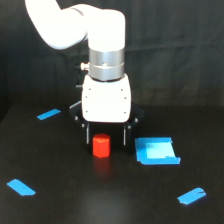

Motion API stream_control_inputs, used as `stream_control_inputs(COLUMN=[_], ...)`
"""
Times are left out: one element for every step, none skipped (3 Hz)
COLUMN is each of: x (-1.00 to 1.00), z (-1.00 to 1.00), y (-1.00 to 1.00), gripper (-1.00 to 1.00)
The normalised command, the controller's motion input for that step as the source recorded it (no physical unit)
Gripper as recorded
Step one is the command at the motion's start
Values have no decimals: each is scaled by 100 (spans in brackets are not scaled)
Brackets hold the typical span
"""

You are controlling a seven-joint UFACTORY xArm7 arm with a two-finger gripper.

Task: Pick up the red object from the table

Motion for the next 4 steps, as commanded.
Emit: stream_control_inputs(x=[-9, -5, -7, -14], z=[-7, -6, -4, -21], y=[-31, -20, -1, 6], gripper=[95, 75, 35, 1])
